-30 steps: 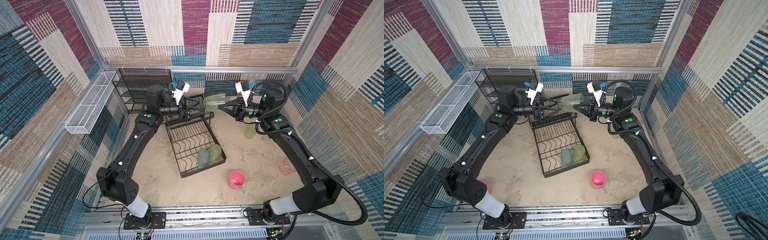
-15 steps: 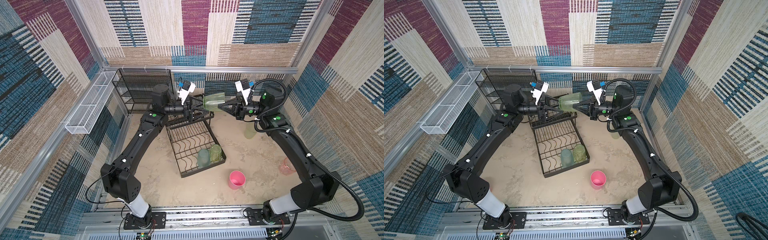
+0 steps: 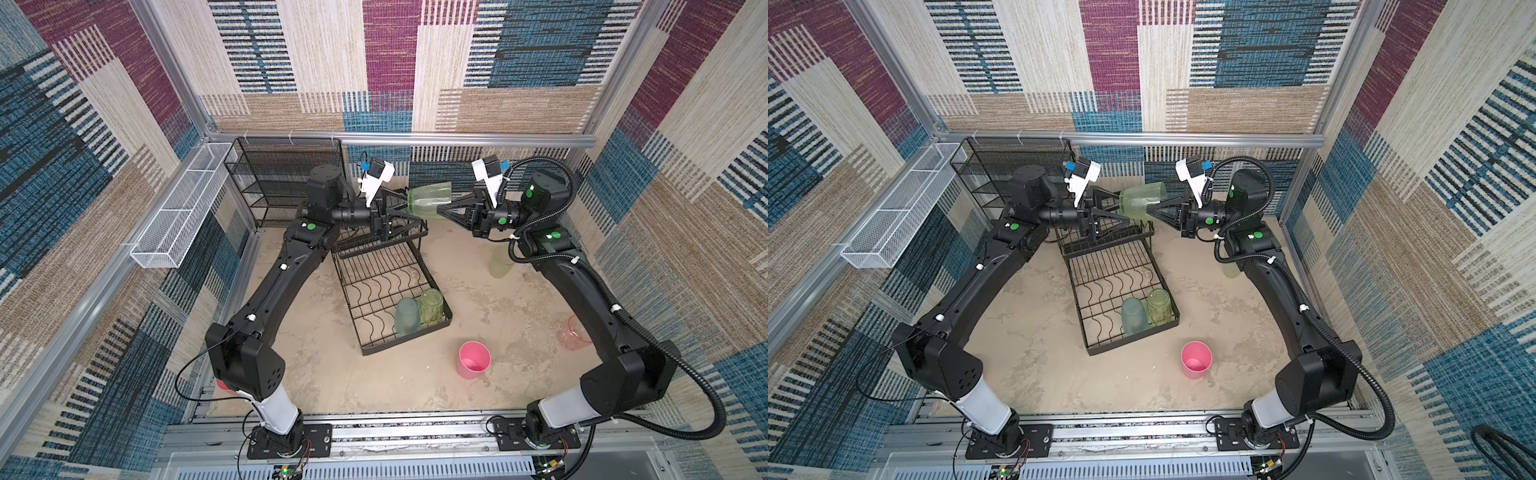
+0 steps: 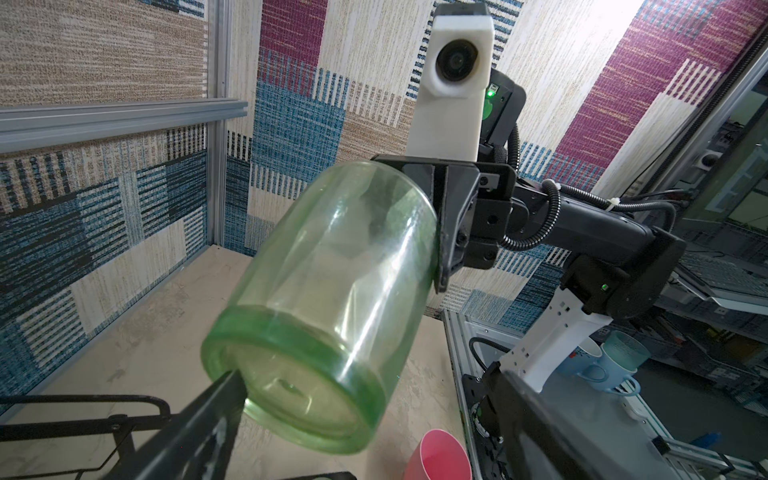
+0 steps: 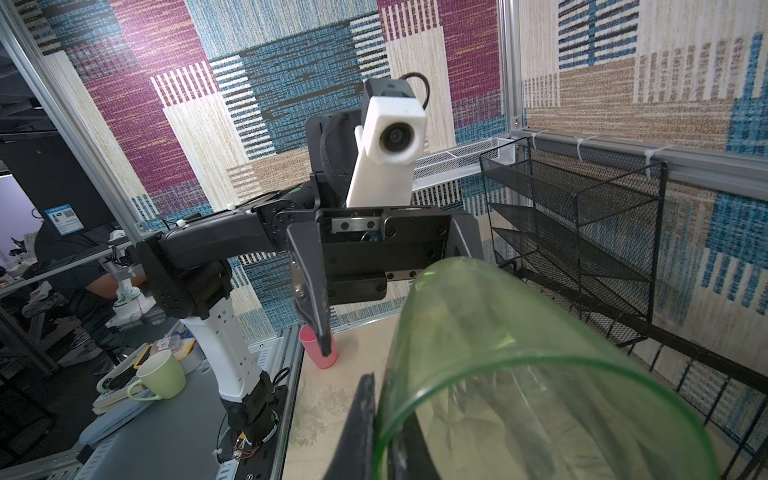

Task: Load the cups into the dish rack
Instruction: 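Close the left gripper on the green cup beside the right gripper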

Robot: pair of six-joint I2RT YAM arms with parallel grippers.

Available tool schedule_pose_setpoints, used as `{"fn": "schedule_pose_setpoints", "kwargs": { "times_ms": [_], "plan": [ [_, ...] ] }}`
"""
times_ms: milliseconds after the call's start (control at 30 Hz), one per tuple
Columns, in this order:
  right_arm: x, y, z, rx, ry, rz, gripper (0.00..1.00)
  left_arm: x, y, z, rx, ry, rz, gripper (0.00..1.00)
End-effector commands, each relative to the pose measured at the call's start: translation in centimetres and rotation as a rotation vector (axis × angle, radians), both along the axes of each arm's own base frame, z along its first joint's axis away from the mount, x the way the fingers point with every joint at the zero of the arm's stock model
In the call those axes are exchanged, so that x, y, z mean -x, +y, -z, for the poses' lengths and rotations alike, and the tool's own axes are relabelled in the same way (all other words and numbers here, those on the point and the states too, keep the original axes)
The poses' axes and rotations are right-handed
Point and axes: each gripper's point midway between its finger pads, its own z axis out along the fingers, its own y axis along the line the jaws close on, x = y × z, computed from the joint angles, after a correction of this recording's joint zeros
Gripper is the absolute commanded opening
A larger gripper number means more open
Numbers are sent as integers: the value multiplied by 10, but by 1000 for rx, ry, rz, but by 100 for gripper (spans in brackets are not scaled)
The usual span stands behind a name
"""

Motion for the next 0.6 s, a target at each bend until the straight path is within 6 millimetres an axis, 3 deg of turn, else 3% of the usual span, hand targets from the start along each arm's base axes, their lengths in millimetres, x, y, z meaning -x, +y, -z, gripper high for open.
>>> {"fn": "schedule_pose_setpoints", "kwargs": {
  "times_ms": [0, 567],
  "plan": [
    [27, 4, -7, 2, -32, -122, 0, -6, -3, 4, -21, -35, -15, 97],
    [32, 6, -13, 3, -27, -95, 0, -4, 21, 3, -79, -71, -71, 97]
  ]
}}
